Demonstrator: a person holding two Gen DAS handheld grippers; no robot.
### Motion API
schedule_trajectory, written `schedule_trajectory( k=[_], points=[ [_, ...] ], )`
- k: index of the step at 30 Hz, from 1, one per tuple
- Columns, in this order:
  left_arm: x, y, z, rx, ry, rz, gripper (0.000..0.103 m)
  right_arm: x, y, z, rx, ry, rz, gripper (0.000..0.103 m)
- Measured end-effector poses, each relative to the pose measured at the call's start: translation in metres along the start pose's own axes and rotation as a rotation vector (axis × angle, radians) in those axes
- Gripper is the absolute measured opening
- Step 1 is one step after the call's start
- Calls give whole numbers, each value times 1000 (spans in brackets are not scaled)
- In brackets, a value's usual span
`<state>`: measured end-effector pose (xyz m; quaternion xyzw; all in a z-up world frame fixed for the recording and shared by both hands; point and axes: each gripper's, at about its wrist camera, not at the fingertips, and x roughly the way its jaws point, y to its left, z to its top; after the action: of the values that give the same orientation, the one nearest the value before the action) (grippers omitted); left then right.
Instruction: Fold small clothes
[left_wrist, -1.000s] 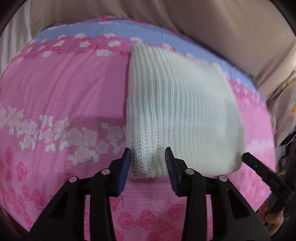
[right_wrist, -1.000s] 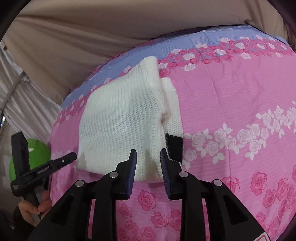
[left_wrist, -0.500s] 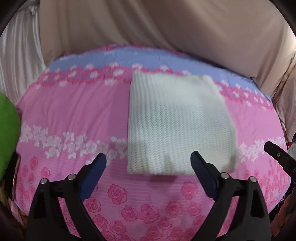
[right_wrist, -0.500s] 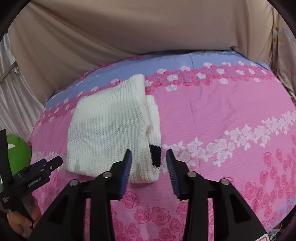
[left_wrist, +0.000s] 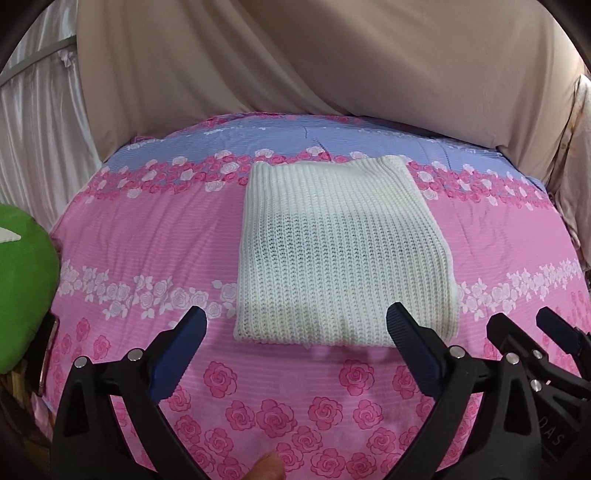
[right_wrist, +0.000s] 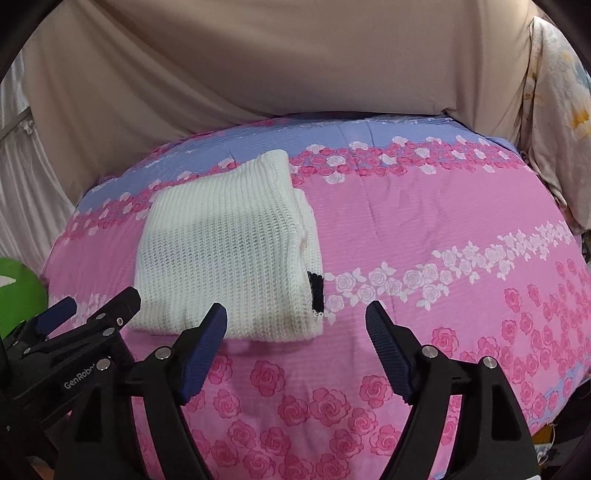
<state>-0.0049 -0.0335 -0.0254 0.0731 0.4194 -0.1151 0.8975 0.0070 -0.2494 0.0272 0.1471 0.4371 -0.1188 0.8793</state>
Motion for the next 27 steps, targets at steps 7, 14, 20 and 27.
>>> schedule_trajectory(
  k=[7, 14, 20, 27],
  points=[
    [-4, 2, -2, -4, -2, 34, 96, -3, 6, -5, -19, 15, -1, 77],
    [-11, 0, -3, 25, -19, 76, 95, -5, 7, -6, -22, 25, 0, 77],
    [-9, 3, -3, 15, -3, 79, 95, -5, 9, -6, -28, 34, 2, 77],
    [-9, 4, -4, 12, 4, 88, 95, -2, 13, -6, -38, 43, 3, 77]
  ],
)
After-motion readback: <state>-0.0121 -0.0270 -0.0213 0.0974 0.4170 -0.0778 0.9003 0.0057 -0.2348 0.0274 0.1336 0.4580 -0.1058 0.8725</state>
